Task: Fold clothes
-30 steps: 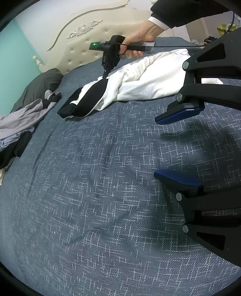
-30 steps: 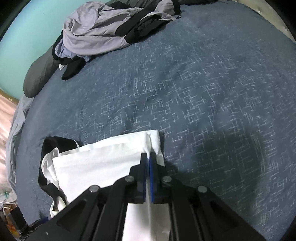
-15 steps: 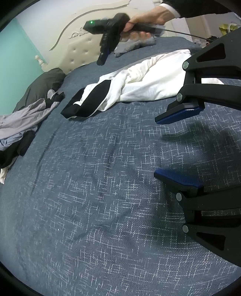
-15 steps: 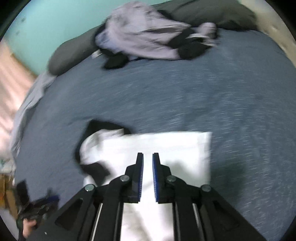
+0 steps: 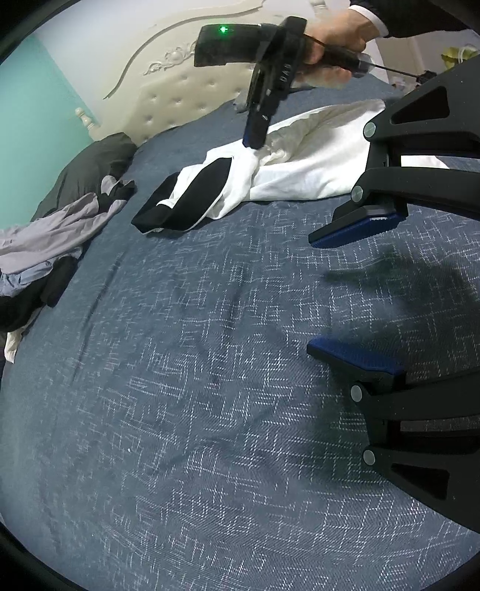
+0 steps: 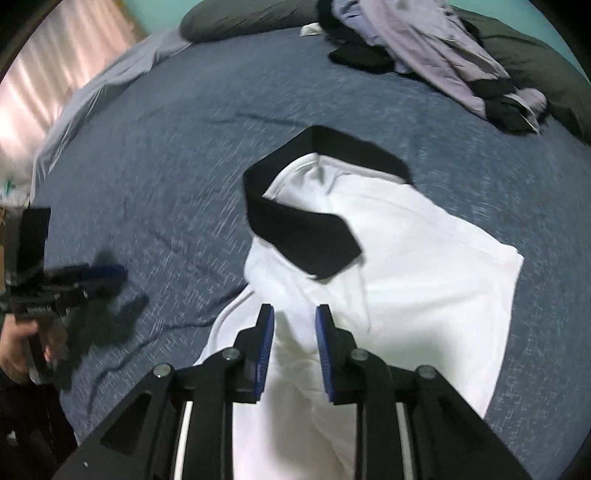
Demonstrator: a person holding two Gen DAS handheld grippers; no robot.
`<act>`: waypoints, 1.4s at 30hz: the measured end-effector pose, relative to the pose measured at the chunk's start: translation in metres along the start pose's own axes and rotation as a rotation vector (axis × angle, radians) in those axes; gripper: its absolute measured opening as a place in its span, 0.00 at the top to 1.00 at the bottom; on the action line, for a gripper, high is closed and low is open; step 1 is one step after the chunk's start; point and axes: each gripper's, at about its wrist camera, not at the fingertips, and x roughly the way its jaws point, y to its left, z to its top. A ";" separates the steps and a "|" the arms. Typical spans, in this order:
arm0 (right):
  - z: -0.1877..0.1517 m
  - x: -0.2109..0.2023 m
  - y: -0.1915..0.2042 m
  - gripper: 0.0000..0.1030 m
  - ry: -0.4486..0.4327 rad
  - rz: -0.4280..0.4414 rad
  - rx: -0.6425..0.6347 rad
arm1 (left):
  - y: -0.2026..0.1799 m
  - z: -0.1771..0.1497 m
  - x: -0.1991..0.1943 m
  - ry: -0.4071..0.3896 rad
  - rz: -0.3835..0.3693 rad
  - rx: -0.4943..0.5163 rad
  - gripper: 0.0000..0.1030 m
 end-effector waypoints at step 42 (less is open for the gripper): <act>-0.020 -0.012 -0.167 0.97 -0.166 -0.011 0.622 | 0.003 -0.005 0.003 0.017 0.004 -0.002 0.46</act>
